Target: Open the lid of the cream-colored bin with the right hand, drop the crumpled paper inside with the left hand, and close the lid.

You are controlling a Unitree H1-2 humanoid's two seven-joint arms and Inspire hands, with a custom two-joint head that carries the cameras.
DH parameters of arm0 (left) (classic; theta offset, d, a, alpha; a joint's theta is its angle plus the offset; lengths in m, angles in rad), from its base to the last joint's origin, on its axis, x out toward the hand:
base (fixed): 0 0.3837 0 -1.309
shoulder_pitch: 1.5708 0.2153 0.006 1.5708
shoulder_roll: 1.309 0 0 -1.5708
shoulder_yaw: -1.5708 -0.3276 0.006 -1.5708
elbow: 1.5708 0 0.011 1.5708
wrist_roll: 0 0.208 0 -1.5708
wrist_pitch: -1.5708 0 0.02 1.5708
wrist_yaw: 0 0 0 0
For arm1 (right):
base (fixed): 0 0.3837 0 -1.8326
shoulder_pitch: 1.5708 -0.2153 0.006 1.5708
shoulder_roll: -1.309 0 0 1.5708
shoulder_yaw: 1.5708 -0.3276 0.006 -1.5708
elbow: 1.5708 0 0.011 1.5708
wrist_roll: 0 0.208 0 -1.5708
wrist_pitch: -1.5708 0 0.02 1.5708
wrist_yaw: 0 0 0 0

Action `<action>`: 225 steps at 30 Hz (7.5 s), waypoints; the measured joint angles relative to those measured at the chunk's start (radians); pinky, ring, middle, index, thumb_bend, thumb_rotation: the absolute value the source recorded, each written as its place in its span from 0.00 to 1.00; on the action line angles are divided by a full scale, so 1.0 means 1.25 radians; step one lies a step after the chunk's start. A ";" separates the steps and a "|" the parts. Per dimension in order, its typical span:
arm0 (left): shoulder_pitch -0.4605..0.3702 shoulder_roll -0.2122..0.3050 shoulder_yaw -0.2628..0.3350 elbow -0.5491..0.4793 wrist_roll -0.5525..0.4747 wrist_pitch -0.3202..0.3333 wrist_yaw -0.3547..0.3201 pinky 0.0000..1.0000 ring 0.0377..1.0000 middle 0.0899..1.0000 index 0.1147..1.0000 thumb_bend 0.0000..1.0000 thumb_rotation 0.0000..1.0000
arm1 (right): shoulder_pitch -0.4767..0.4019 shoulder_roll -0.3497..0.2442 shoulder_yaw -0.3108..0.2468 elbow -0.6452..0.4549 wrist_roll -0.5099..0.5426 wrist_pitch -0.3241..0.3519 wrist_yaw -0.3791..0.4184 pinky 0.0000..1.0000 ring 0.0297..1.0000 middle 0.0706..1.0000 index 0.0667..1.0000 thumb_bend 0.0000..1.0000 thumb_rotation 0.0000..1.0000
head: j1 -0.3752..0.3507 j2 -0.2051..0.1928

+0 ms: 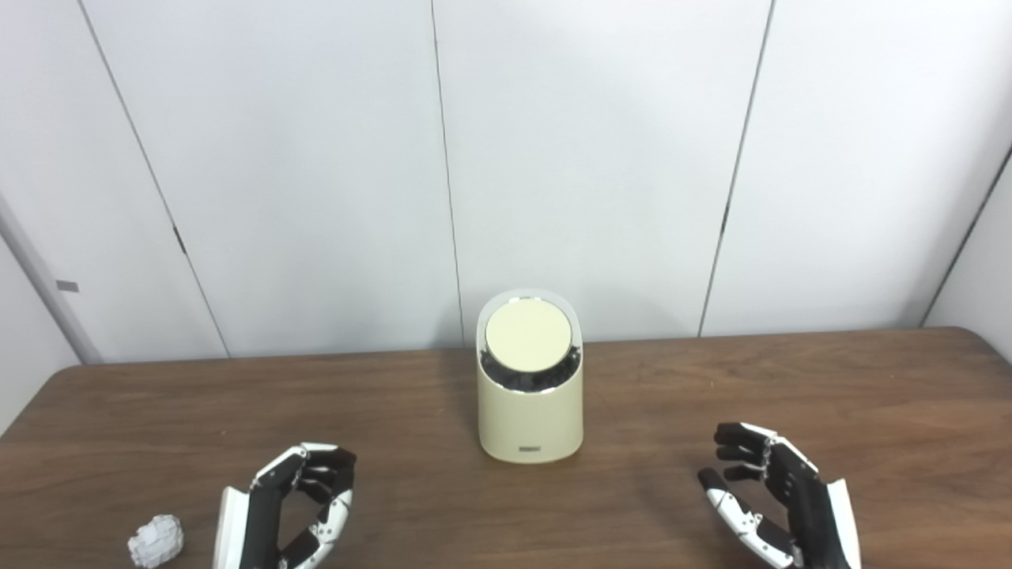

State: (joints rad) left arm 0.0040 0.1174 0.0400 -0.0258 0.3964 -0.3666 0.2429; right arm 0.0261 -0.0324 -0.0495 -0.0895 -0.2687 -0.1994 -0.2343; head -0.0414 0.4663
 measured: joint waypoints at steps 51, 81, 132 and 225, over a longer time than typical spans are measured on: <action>-0.021 0.000 0.000 0.023 0.016 0.000 0.003 0.41 0.49 0.52 0.49 0.24 0.17 | -0.138 -0.053 0.008 -0.115 -0.005 0.253 0.116 0.84 0.88 0.87 0.85 0.75 0.75 | -0.005 -0.012; -0.039 -0.001 -0.017 0.042 0.029 0.000 0.026 0.41 0.49 0.52 0.49 0.23 0.20 | -0.394 -0.013 0.103 -0.050 -0.133 0.477 0.152 0.64 0.78 0.84 0.90 0.89 0.55 | 0.009 -0.018; -0.042 -0.004 -0.024 0.041 0.036 0.017 0.026 0.42 0.49 0.52 0.50 0.23 0.21 | -0.519 -0.020 0.183 0.190 -0.233 0.497 0.056 0.76 0.90 0.93 0.90 0.93 0.09 | 0.010 -0.012; -0.020 0.011 -0.014 0.013 0.067 0.014 0.027 0.40 0.48 0.51 0.48 0.24 0.14 | -0.013 0.005 -0.002 0.021 -0.030 -0.093 -0.067 0.57 0.65 0.66 0.60 0.29 0.19 | 0.048 0.001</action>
State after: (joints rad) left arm -0.0206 0.1315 0.0219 -0.0100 0.4804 -0.3488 0.2767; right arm 0.0103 -0.0265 -0.0523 -0.0628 -0.3056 -0.3152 -0.3185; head 0.0183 0.4679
